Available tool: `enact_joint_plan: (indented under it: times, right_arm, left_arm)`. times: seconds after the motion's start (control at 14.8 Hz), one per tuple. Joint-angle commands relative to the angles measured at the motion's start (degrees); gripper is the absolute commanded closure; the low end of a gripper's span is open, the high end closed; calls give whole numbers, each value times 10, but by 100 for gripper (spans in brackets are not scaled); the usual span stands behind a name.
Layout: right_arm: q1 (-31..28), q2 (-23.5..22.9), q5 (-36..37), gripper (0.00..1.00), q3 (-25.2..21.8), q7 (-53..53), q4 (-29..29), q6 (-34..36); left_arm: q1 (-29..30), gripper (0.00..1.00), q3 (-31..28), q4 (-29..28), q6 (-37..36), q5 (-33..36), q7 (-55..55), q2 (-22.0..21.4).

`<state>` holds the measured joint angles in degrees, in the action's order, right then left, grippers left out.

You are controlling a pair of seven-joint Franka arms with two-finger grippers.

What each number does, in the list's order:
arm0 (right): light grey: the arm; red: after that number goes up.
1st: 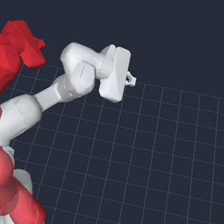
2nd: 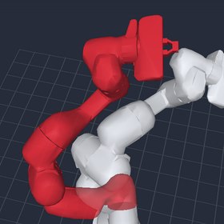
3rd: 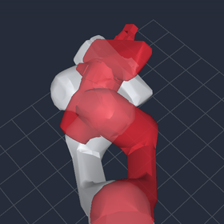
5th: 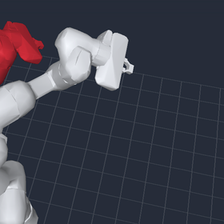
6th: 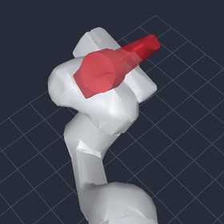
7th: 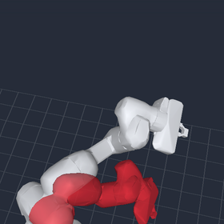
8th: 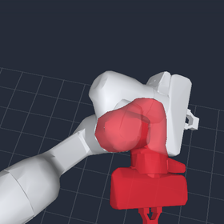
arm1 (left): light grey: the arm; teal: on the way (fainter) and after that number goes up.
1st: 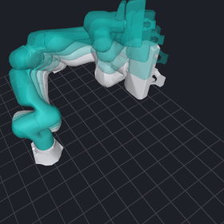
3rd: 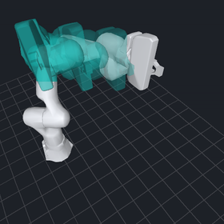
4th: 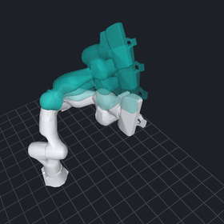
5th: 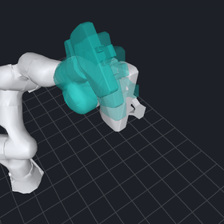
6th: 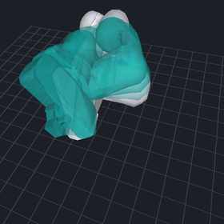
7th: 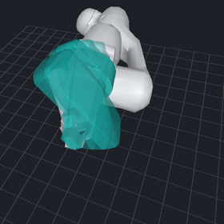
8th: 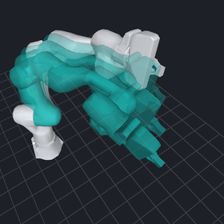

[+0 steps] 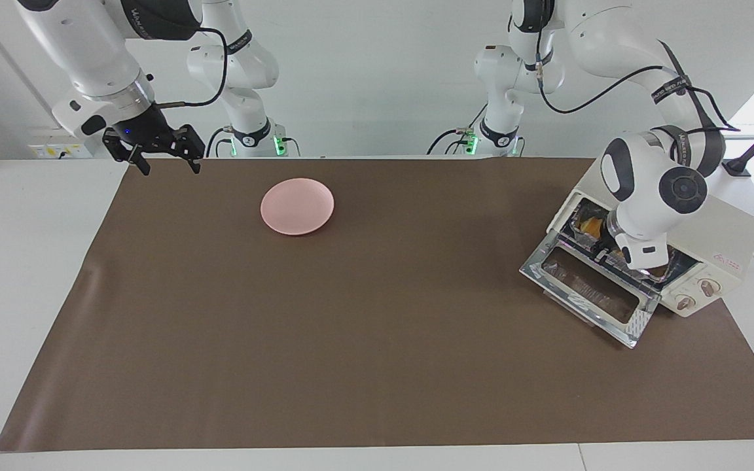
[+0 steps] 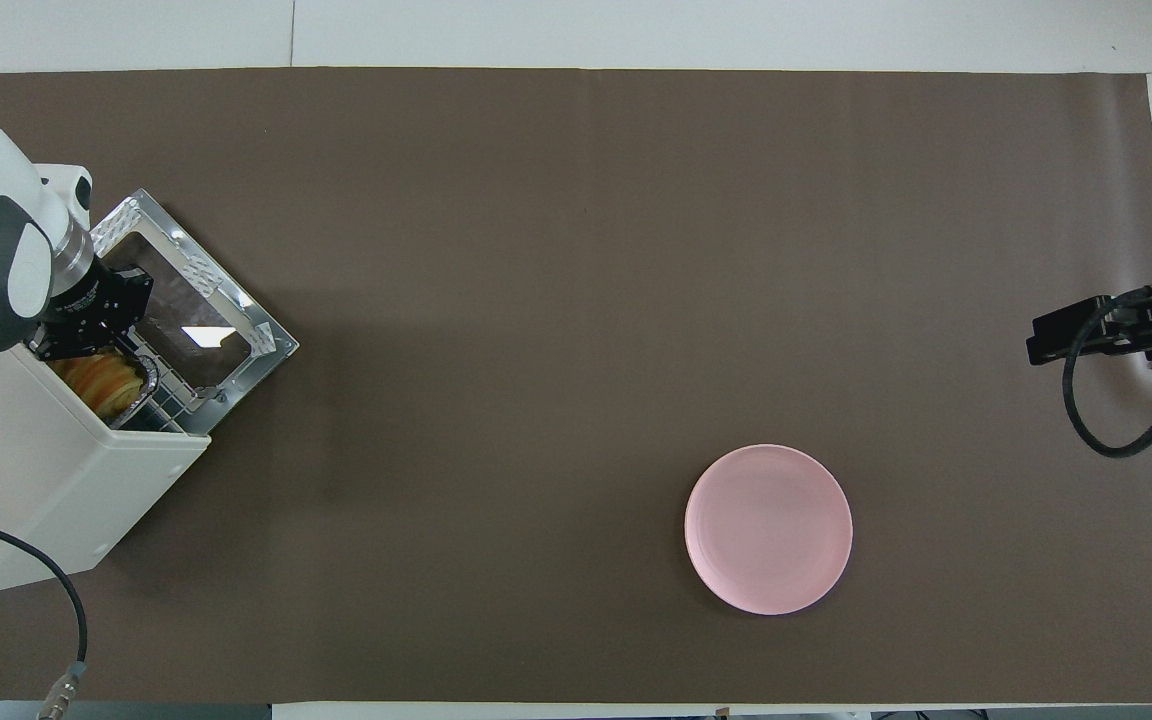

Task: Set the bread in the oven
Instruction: 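Push the foil tray into the oven with the left gripper, then open the left gripper to release the tray inside the oven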

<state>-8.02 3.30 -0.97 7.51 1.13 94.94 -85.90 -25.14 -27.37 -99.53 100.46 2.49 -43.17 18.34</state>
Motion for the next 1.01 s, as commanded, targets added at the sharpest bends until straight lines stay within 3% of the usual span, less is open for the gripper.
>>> enact_joint_plan:
  times: [0.0, 0.61, 0.67, 0.74, 0.81, 0.88, 0.94]
  right_arm:
    - [-9, 13, 7, 0, 5, 12, 12, 3]
    - [-9, 13, 7, 0, 5, 12, 12, 3]
    - [-9, 13, 6, 0, 5, 12, 12, 3]
    - [-9, 13, 6, 0, 5, 12, 12, 3]
    - [-9, 13, 6, 0, 5, 12, 12, 3]
    - [-9, 13, 6, 0, 5, 12, 12, 3]
    - [-9, 13, 6, 0, 5, 12, 12, 3]
  left_arm:
    - [-6, 100, -4, -41, 11, 16, -2, -29]
    - [-3, 100, -4, -68, 34, 22, 0, -40]
    - [-3, 83, -4, -68, 36, 22, 2, -40]
    - [-3, 58, -4, -67, 38, 22, 2, -40]
    - [-3, 20, -4, -67, 40, 22, 2, -40]
    - [-6, 0, -3, -66, 43, 22, 3, -40]
    - [-6, 0, -3, -66, 45, 22, 4, -39]
